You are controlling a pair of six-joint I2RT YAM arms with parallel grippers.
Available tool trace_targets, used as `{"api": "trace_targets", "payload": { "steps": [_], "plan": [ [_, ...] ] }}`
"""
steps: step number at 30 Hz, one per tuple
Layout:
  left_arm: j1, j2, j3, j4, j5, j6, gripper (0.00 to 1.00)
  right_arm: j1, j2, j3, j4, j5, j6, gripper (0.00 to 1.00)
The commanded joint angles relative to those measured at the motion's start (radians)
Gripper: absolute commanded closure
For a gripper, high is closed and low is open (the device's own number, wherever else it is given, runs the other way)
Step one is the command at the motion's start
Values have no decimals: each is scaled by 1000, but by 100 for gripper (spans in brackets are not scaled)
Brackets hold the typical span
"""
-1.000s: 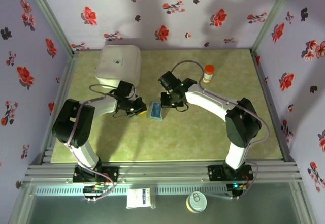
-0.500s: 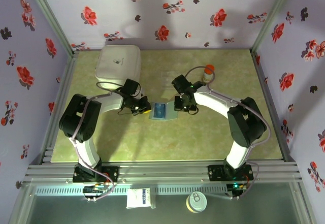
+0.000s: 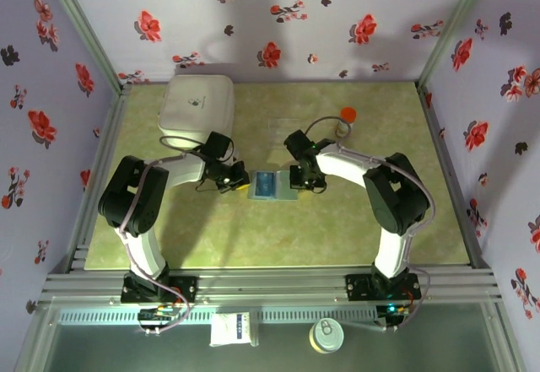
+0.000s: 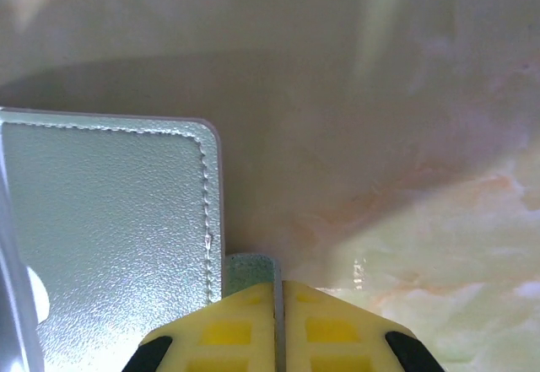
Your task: Take the credit cards out of the card holder
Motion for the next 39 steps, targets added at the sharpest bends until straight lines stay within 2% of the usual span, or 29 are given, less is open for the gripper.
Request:
{"api": "trace_targets", "payload": {
  "steps": [1,17,21,27,39],
  "plan": [
    [-3,-18,-5,-50,-27,33,97,4,15,-4,35,-30,-12,94],
    [1,-49,-30,-41,-15,29,97,38,44,30,16,-34,-19,94],
    [2,-20,-20,-83,-38,48,98,38,48,35,-9,-1,-25,94],
    [21,8,-47,-92,-56,52,98,30,50,33,-59,76,-23,93],
    [44,74,-79,-79,-70,46,99,21,45,11,-93,150,-9,96]
  ]
}}
